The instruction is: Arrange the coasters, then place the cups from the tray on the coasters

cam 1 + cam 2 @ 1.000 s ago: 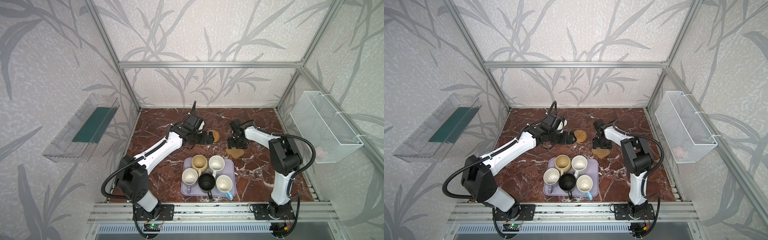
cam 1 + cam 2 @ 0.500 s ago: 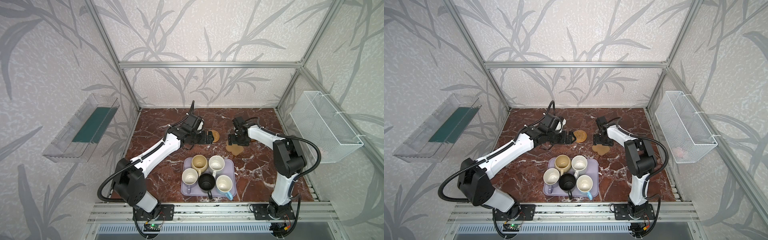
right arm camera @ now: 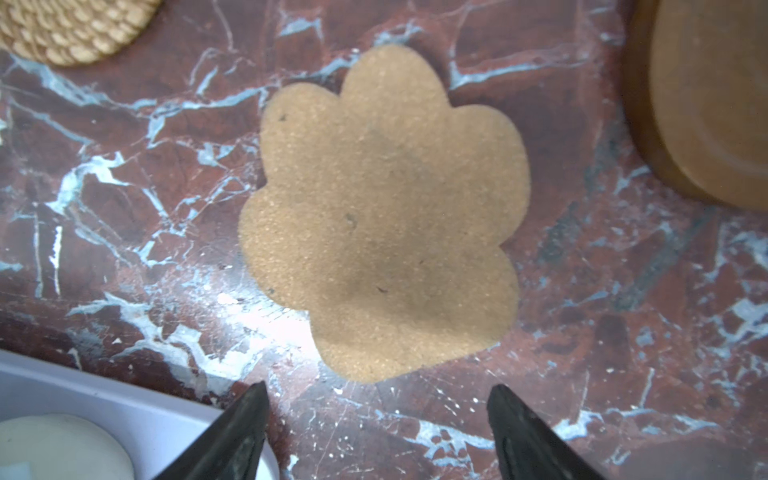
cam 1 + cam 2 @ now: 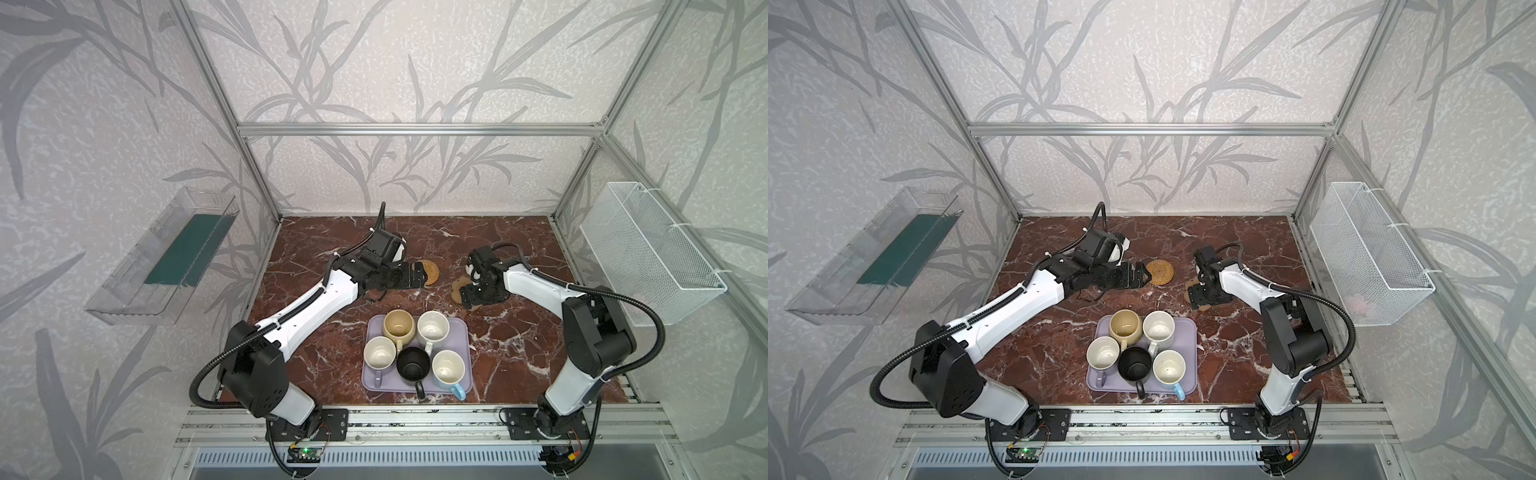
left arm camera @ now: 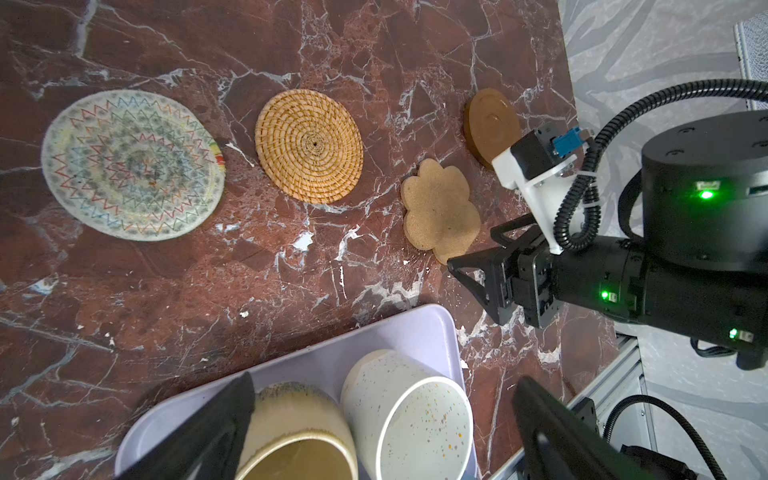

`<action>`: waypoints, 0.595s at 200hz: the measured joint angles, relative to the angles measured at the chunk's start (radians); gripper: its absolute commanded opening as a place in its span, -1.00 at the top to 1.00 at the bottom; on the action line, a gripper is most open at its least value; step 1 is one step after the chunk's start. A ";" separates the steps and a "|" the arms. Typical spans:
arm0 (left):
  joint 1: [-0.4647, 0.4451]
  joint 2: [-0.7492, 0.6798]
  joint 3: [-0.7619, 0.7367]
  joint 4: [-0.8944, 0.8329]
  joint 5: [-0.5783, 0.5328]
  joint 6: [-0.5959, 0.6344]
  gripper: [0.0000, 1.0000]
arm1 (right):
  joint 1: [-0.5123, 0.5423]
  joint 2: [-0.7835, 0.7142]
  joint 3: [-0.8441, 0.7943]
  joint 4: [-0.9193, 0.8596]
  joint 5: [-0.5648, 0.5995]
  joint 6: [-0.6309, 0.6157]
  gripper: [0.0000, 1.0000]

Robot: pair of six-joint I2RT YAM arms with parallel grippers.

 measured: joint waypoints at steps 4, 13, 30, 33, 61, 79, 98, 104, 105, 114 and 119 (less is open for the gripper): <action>0.000 0.000 0.000 0.002 0.000 -0.002 -0.99 | 0.004 0.008 0.005 -0.001 0.004 -0.005 -0.62; 0.000 -0.001 -0.002 0.009 -0.001 -0.004 -0.99 | 0.011 0.029 0.022 -0.007 0.009 -0.014 -0.59; 0.000 -0.005 -0.009 0.025 -0.002 -0.009 -0.99 | 0.024 0.075 0.055 -0.011 0.020 -0.033 -0.53; 0.000 -0.005 -0.009 0.026 -0.002 -0.010 -0.99 | 0.027 0.081 0.060 -0.013 0.022 -0.034 -0.53; 0.000 -0.006 -0.009 0.037 -0.002 -0.014 -0.99 | 0.042 0.112 0.072 -0.024 0.037 -0.051 -0.49; 0.000 -0.007 -0.010 0.043 -0.006 -0.019 -0.99 | 0.044 0.133 0.082 -0.031 0.047 -0.055 -0.43; 0.000 -0.007 -0.011 0.047 -0.009 -0.020 -0.99 | 0.045 0.153 0.107 -0.042 0.055 -0.055 -0.40; 0.000 -0.008 -0.013 0.050 -0.009 -0.021 -0.99 | 0.045 0.161 0.117 -0.045 0.059 -0.054 -0.38; 0.000 -0.008 -0.013 0.050 -0.010 -0.021 -0.99 | 0.045 0.163 0.120 -0.045 0.058 -0.054 -0.38; 0.000 -0.008 -0.015 0.050 -0.011 -0.021 -0.99 | 0.045 0.176 0.135 -0.047 0.062 -0.050 -0.35; 0.000 -0.008 -0.016 0.050 -0.013 -0.022 -0.99 | 0.045 0.183 0.143 -0.049 0.066 -0.047 -0.33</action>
